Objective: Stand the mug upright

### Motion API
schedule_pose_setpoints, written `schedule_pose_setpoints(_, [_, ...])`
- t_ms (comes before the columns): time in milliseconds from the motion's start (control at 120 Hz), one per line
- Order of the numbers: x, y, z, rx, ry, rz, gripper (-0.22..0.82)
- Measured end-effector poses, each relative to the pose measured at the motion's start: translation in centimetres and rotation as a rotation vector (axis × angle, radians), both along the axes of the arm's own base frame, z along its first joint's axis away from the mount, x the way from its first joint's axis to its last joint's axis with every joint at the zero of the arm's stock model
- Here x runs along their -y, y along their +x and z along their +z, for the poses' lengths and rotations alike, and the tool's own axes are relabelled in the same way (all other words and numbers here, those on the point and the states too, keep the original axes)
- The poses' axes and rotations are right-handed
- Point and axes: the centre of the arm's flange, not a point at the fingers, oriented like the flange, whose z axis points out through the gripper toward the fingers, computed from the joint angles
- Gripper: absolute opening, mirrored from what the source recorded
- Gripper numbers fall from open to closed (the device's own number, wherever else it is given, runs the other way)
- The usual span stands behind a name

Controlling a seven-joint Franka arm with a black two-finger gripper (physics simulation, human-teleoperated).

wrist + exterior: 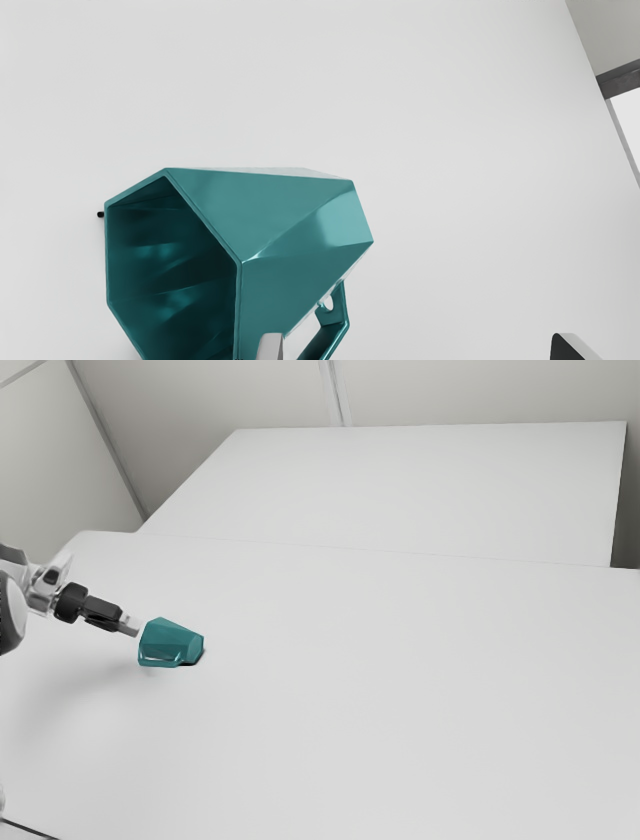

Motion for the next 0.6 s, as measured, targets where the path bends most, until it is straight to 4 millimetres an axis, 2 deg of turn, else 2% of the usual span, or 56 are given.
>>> schedule_pose_setpoints(192, [-1.1,1.6,-0.4,0.035,0.006,-0.021,0.58])
schedule_pose_setpoints(325, [-1.3,2.7,-2.0,0.051,-0.018,-0.031,0.58])
schedule_pose_setpoints(600, [-2.0,2.7,-3.1,0.08,-0.049,-0.035,0.58])
